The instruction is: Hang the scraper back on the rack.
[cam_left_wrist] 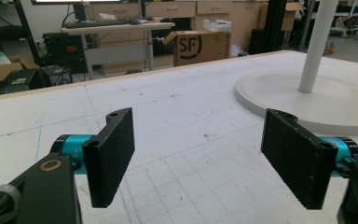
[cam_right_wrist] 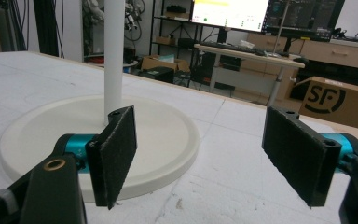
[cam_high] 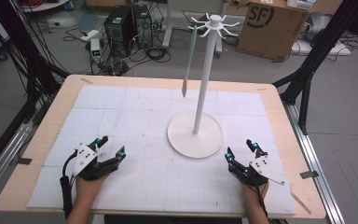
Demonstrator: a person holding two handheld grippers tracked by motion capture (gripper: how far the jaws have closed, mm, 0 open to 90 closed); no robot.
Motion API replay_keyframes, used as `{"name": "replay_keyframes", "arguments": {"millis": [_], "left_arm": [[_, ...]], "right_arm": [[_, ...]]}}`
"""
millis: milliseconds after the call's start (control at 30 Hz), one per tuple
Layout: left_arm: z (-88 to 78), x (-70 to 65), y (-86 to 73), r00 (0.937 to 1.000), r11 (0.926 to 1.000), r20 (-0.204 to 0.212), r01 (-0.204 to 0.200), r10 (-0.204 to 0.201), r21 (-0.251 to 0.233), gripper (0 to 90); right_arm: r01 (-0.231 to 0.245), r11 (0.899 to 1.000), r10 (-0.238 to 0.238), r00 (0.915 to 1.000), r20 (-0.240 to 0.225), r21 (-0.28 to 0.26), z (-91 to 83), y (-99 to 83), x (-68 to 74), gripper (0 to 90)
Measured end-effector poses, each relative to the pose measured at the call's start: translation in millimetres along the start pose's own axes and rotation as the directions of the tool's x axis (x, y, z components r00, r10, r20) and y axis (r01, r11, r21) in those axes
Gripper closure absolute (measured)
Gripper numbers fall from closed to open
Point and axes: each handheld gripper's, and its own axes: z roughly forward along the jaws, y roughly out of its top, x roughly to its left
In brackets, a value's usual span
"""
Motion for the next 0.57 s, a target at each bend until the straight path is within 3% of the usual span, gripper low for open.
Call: {"name": "replay_keyframes", "arguments": {"millis": [567], "left_arm": [[0.2, -0.7, 0.1, 1.0000, 1.0000, -0.002, -0.006, 0.006, 0.002, 26.8]], "right_arm": [[0.006, 1.000, -0.006, 1.0000, -0.002, -0.002, 0.0, 0.1, 0.3, 25.9]]}}
